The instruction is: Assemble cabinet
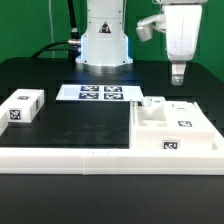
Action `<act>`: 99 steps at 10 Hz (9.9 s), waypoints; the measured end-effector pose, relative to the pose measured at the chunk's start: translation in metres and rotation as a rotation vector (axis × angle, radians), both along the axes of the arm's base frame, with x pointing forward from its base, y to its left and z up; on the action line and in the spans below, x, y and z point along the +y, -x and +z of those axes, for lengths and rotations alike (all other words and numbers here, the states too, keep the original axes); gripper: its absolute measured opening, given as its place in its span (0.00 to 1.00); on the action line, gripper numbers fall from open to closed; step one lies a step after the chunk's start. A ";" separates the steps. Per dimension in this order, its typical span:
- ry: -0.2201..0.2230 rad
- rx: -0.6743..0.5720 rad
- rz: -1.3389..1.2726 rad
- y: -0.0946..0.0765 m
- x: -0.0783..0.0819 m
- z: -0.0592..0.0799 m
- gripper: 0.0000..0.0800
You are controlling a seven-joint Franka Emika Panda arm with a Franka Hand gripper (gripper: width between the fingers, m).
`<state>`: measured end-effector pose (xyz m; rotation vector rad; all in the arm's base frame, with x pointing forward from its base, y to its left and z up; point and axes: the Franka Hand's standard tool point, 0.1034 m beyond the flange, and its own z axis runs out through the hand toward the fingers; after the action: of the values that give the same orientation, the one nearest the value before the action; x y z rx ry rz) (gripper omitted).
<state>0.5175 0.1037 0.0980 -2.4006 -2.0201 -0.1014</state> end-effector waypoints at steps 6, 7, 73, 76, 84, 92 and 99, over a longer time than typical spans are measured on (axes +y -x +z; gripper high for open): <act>-0.001 0.005 -0.012 0.022 -0.001 -0.009 1.00; 0.002 0.016 0.002 0.038 0.000 -0.015 1.00; -0.014 0.029 0.032 0.053 -0.037 -0.041 0.09; -0.012 0.031 0.036 0.050 -0.036 -0.041 0.09; -0.019 0.009 0.070 0.024 -0.045 -0.040 0.09; -0.012 -0.003 0.105 0.002 -0.043 -0.039 0.09; -0.022 -0.011 0.110 -0.050 -0.046 -0.038 0.09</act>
Offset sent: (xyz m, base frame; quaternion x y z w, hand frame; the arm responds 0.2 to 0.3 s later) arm 0.0000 0.0000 0.0000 0.0000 0.0000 0.0000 1.0000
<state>0.5671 0.0576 0.0601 -2.2748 -2.1389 -0.1361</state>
